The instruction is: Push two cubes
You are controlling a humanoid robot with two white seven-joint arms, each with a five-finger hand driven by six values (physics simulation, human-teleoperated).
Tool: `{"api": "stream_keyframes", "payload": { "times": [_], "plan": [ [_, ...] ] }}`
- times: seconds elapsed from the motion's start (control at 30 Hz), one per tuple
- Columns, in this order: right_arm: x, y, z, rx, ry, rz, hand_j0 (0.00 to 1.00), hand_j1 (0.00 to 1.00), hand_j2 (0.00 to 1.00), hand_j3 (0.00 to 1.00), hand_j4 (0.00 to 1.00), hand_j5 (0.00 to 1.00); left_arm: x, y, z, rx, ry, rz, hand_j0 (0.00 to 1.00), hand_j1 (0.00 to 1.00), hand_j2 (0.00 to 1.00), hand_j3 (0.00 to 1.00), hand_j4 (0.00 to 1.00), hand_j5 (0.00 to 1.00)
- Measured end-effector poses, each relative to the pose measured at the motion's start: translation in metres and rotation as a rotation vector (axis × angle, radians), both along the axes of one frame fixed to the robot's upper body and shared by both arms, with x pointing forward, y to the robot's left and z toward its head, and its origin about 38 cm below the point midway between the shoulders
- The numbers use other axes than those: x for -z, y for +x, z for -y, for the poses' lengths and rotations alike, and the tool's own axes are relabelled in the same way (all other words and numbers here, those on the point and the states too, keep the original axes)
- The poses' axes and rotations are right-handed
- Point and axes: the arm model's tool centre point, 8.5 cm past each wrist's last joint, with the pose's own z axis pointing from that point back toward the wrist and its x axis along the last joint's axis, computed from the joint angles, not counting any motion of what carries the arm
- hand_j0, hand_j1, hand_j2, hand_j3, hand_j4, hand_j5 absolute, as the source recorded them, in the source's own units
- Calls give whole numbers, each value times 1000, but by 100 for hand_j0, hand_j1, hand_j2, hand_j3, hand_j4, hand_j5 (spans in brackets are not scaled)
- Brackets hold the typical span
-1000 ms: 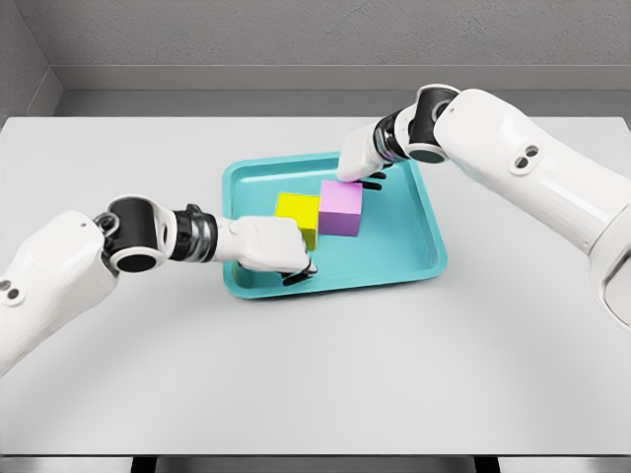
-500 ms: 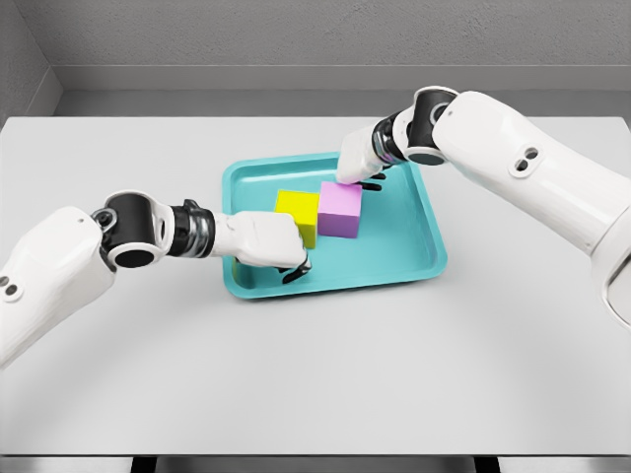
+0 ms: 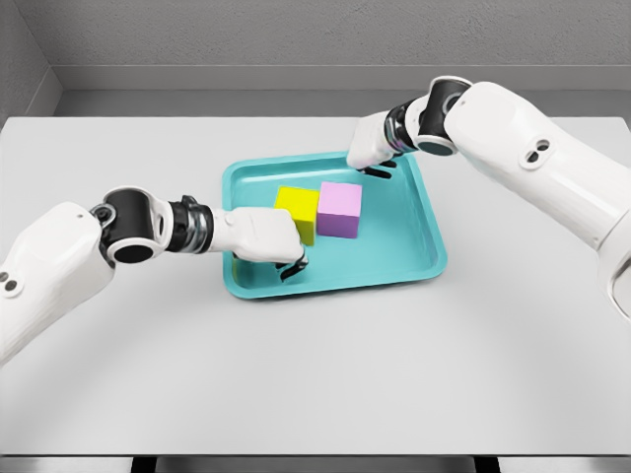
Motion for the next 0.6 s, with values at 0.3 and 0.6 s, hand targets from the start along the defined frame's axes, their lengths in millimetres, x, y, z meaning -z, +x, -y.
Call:
{"api": "stream_keyframes", "payload": {
  "times": [0.3, 0.6],
  "plan": [
    [2, -1, 29, 12, -47, -15, 14, 14, 14, 14, 14, 14, 1, 2, 0, -6, 0, -2, 28, 28, 28, 28, 28, 28],
    [1, -9, 30, -46, -65, -38, 14, 14, 14, 14, 14, 14, 2, 3, 8, -2, -15, -13, 28, 28, 28, 28, 28, 28]
  ]
}}
